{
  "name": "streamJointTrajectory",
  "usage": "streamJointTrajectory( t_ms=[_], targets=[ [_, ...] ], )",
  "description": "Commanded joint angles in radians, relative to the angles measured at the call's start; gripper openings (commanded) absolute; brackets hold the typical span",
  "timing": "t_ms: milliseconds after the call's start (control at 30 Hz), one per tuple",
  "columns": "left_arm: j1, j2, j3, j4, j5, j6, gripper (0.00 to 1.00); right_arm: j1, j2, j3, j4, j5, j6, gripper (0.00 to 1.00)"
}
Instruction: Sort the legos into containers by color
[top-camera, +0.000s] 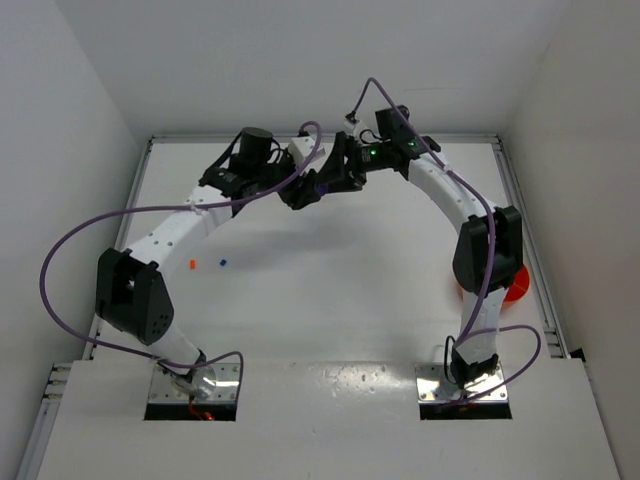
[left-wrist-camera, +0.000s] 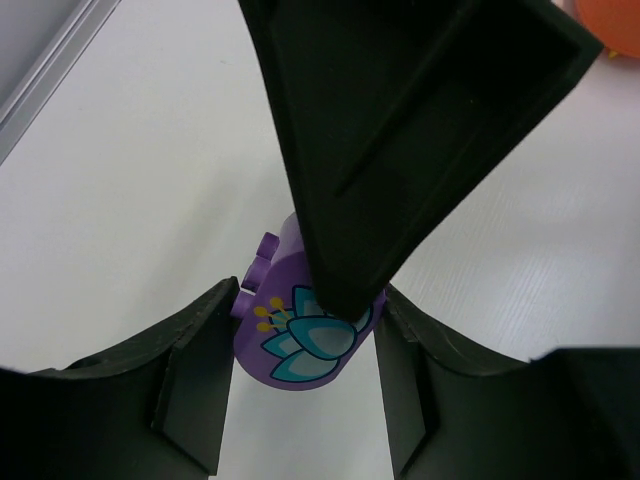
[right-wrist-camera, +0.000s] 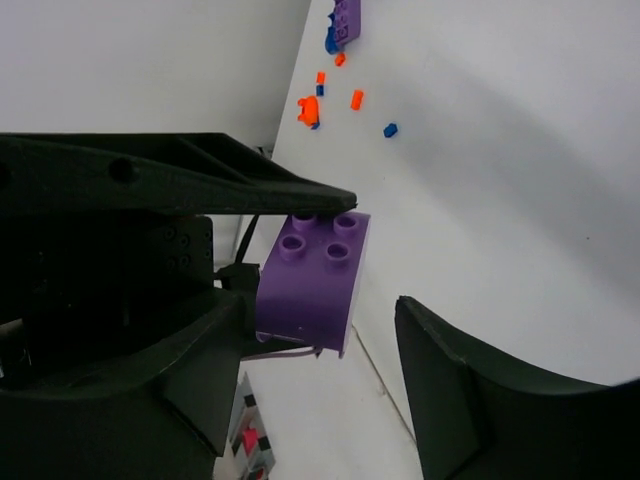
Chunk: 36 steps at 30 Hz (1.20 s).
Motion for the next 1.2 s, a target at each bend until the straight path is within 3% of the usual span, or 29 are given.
streamJointTrajectory(
  t_ms=[0, 167, 267, 300, 433, 567, 600, 667, 833, 933, 1167],
  targets=[
    [0.011, 0.012, 0.035, 0.041, -0.01, -0.018, 0.31, 0.01, -0.048, -0.018, 0.034, -0.021, 0.007, 0.61],
    [0.011, 0.003, 0.026, 0.05, -0.001, -0.018, 0.32, 0.01, -0.048, -0.018, 0.043, -0.01, 0.007, 0.45],
    [0.011, -0.008, 0.015, 0.06, 0.0, -0.018, 0.43, 0.01, -0.048, -0.018, 0.054, -0.01, 0.007, 0.33],
    [0.011, -0.008, 0.006, 0.06, 0.0, -0.018, 0.51, 0.01, -0.048, -0.018, 0.054, -0.01, 0.007, 0.3],
    [0.011, -0.038, -0.034, 0.093, 0.0, -0.028, 0.63, -0.01, -0.061, -0.018, 0.043, -0.01, -0.041, 0.13],
    [0.011, -0.048, -0.056, 0.103, 0.0, -0.048, 0.7, -0.044, -0.102, -0.018, -0.031, 0.041, -0.128, 0.03],
    [0.011, -0.048, -0.056, 0.103, -0.01, -0.06, 0.74, -0.067, -0.113, -0.018, -0.073, 0.057, -0.178, 0.03],
    [0.011, -0.058, -0.065, 0.103, -0.02, -0.069, 0.99, -0.101, -0.157, -0.041, -0.118, 0.111, -0.232, 0.02],
    [0.029, -0.103, -0.085, 0.099, -0.057, -0.069, 0.99, -0.249, -0.269, -0.072, -0.306, 0.286, -0.465, 0.01],
    [0.029, -0.077, -0.022, 0.027, -0.066, -0.035, 0.99, -0.302, -0.332, -0.052, -0.451, 0.424, -0.62, 0.01],
    [0.047, 0.035, 0.084, -0.045, -0.031, -0.026, 0.99, -0.411, -0.326, 0.179, -0.808, 0.7, -0.866, 0.0]
  ],
)
